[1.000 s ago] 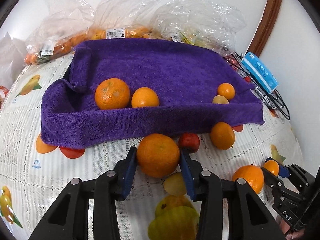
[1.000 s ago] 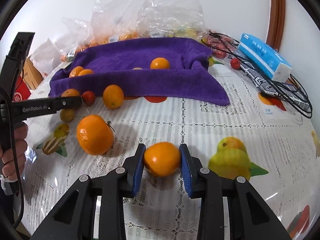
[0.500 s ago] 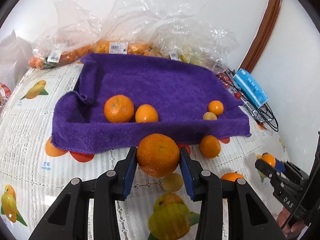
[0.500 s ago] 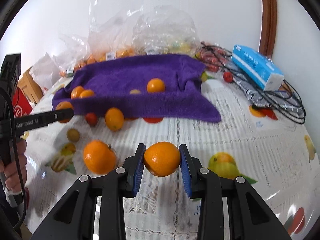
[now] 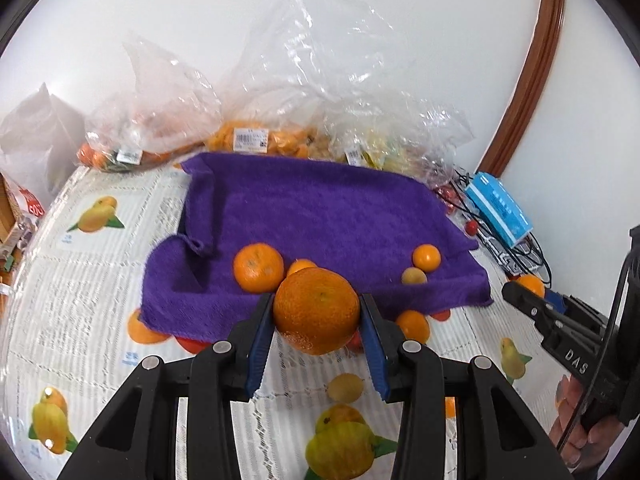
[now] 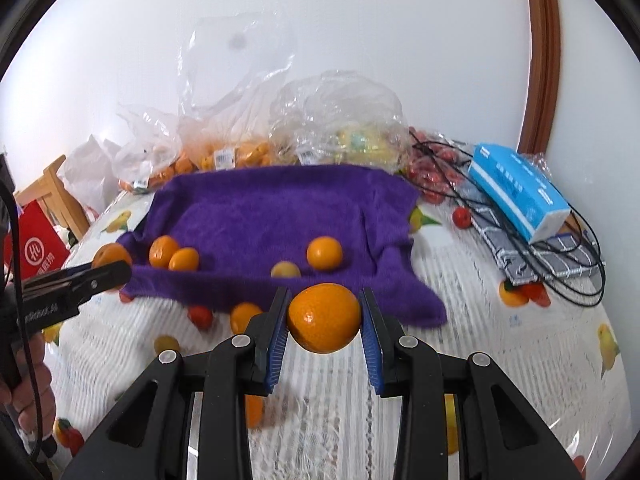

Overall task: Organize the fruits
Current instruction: 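Lift and carry the small orange with the right tool while the left carries its orange over the towel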

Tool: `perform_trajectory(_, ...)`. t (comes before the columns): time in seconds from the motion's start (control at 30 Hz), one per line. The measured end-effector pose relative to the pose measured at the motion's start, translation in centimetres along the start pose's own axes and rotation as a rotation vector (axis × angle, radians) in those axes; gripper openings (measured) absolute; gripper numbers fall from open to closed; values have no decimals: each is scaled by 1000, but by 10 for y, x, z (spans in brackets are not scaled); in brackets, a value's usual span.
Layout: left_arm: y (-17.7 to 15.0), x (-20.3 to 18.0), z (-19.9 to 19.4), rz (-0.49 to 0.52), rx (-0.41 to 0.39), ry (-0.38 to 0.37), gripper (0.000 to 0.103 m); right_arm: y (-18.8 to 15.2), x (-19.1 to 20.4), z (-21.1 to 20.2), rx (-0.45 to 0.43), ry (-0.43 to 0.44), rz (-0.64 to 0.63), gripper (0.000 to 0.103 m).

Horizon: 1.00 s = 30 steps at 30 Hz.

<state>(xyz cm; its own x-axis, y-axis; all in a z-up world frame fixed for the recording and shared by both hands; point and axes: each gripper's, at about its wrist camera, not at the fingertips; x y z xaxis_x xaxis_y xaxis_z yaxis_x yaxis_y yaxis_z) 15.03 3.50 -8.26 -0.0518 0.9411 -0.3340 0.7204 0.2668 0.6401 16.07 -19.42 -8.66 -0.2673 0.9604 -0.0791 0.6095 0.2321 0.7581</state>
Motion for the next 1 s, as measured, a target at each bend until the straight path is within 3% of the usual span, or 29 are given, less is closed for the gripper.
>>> perform_trajectory(0.67,57,-10,35,-4,-90,20,40,83,4,26,-68,26,-23,34)
perform_trajectory(0.83,55,0,56,-25,-74,22,40,83,6,45,-92,22,-29,34)
perform_trajectory(1.0,45,10,71,-40,-52,49,40,70,3,74,-48,63,-14,34)
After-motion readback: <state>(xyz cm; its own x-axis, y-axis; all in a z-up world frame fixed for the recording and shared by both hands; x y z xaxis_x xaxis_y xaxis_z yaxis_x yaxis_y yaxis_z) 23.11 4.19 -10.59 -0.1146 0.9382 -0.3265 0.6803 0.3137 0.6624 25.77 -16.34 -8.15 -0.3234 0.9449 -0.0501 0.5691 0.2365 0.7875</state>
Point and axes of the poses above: each gripper's, at about its wrist camera, not at the fingertips, and z roughly the way its jaws point, x to its left, y to its top, and after that the axes turned 10 degrees about -z, right-handed
